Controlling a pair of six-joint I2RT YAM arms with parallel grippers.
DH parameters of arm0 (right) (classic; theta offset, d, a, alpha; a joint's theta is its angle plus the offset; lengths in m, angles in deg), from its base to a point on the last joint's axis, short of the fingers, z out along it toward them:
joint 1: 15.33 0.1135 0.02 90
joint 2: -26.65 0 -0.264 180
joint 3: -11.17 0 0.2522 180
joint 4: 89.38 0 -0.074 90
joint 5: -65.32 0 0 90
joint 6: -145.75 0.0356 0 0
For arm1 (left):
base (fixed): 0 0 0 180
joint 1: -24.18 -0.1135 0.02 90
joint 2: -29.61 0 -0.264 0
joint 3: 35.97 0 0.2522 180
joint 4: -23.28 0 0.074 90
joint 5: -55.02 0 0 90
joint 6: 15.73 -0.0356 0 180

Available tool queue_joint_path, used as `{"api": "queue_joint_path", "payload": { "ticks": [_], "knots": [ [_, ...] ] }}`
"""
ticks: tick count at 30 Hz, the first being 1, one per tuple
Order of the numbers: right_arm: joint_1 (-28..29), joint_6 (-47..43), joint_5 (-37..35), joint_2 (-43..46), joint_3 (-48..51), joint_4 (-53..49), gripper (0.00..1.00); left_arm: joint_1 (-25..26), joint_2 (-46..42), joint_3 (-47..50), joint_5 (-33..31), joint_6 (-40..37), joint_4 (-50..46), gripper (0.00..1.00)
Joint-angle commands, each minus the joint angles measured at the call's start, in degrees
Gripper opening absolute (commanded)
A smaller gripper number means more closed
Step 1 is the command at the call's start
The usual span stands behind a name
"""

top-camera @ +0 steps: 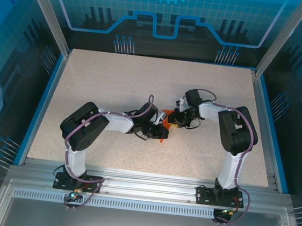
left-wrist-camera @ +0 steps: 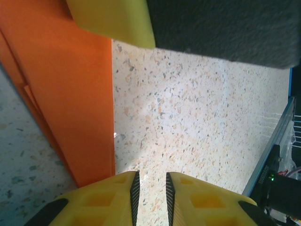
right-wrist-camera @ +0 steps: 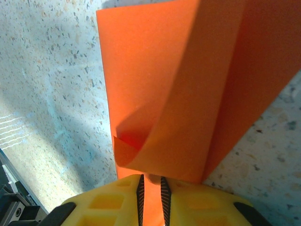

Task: Fold a paper plane with a square sheet of paper (fold left side to right side)

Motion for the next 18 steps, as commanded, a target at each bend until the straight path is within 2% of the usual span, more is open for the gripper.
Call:
{"api": "queue_joint_path", "payload": {
  "ticks": [1, 6, 11, 18],
  "knots": [
    [0.3, -0.7, -2.1, -2.7, 0.6, -3.2, 0.21, 1.2, 1.1, 0.5, 2.7, -1.2, -2.5, 0.27],
    [0.2, -0.7, -2.1, -2.6, 0.7, -3.1, 0.21, 1.1, -1.8, 1.2, 2.1, -0.7, -1.5, 0.29],
    [0.3, -0.6, -2.0, -2.5, 0.8, -3.1, 0.21, -0.3, -5.3, 1.2, 1.4, 0.2, 0.1, 0.36],
    [0.2, -0.6, -1.9, -2.3, 0.9, -3.0, 0.21, -3.2, -2.5, 0.0, 2.1, 0.1, 1.7, 0.37]
  ]
}}
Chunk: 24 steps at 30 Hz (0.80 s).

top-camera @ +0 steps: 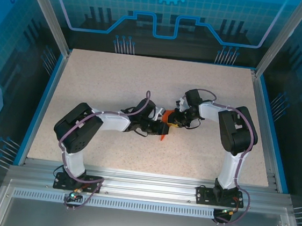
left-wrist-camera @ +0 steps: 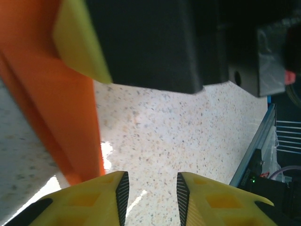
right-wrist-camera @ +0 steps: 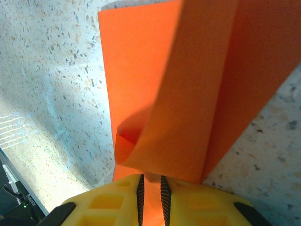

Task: Fold a paper plane with a square sheet of paper (fold left side to right side)

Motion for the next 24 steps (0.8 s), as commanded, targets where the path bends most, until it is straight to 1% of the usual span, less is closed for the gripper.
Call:
{"api": "queue_joint_path", "payload": {
  "ticks": [1, 12, 24],
  "knots": [
    [0.2, -0.6, -1.9, -2.4, 0.9, -3.0, 0.21, -1.1, 2.1, -0.7, 1.6, -0.2, 1.2, 0.37],
    [0.2, -0.5, -1.8, -2.5, 1.1, -2.8, 0.21, -1.2, 7.8, -2.4, 4.7, 1.5, 4.8, 0.36],
    [0.2, -0.2, -2.0, -2.9, 1.1, -3.0, 0.21, 1.1, 7.1, -2.2, 5.3, -0.6, 1.5, 0.36]
  ]
}}
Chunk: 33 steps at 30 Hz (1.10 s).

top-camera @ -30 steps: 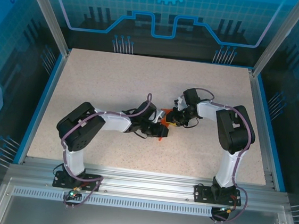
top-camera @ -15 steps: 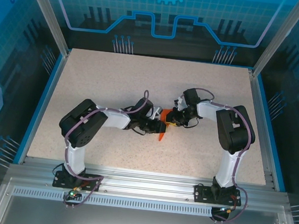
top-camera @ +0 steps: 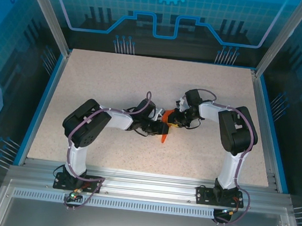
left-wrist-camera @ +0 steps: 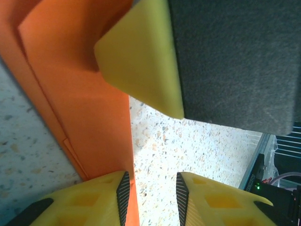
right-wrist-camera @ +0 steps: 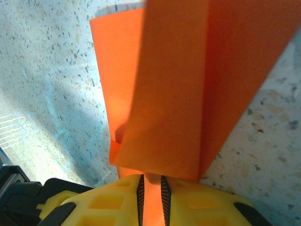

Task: Fold a paper plane with a square sheet of paper (fold left side to right side)

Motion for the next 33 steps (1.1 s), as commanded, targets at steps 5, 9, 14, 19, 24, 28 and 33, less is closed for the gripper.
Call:
{"api": "queue_joint_path", "payload": {
  "ticks": [5, 9, 14, 19, 24, 28, 33],
  "knots": [
    [0.2, -0.2, -2.1, -3.1, 1.1, -3.1, 0.21, 3.4, -0.3, -1.1, 1.8, -2.6, -3.3, 0.36],
    [0.2, -0.2, -2.2, -3.1, 1.0, -3.3, 0.21, 4.1, 0.5, -2.4, -0.1, -3.9, -6.8, 0.36],
    [0.3, -0.1, -2.1, -2.9, 0.7, -3.5, 0.2, 5.5, 1.7, -5.1, -2.9, -6.6, -13.3, 0.35],
    [0.2, -0.3, -2.1, -2.7, 0.4, -4.0, 0.2, 7.5, 3.2, -7.3, -5.2, -8.9, -17.9, 0.35],
    [0.1, -0.6, -2.1, -2.5, 0.0, -4.6, 0.2, 8.6, 4.2, -7.5, -6.7, -9.8, -19.7, 0.35],
    [-0.3, -1.4, -2.1, -2.3, -1.2, -5.3, 0.2, 9.0, 3.6, -5.9, -7.0, -9.5, -19.1, 0.33],
    [-1.5, -2.0, -2.7, -3.0, -2.5, -5.4, 0.19, 9.0, 3.3, -5.0, -7.4, -9.2, -19.0, 0.32]
  ]
}}
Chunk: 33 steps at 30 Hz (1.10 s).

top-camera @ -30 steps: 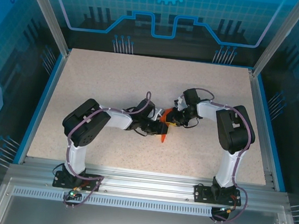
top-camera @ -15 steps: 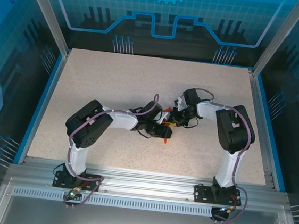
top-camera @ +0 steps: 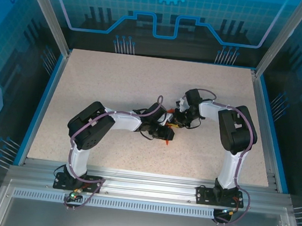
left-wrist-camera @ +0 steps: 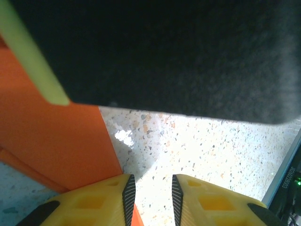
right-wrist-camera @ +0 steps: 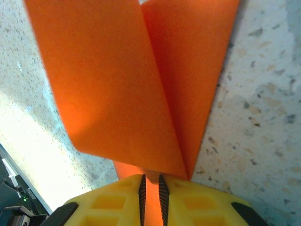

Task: Fold a paper plane with a square sheet of paper (fold left side to right side)

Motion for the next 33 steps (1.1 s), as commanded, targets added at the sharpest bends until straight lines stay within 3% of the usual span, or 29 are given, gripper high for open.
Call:
{"api": "queue_joint_path", "payload": {
  "ticks": [1, 28, 33],
  "knots": [
    [-1.4, -0.1, -3.4, -2.2, -1.3, -2.2, 0.19, 2.8, 1.8, 2.5, 0.0, -2.9, -5.6, 0.32],
    [-9.3, 1.2, -5.2, -11.0, -19.2, -1.9, 0.19, 3.0, 0.9, 4.2, -0.9, -2.1, -5.1, 0.3],
    [-10.2, 0.2, -4.1, -5.5, -16.3, -1.8, 0.19, 2.9, 0.3, 4.7, -1.2, -1.9, -4.4, 0.3]
  ]
}}
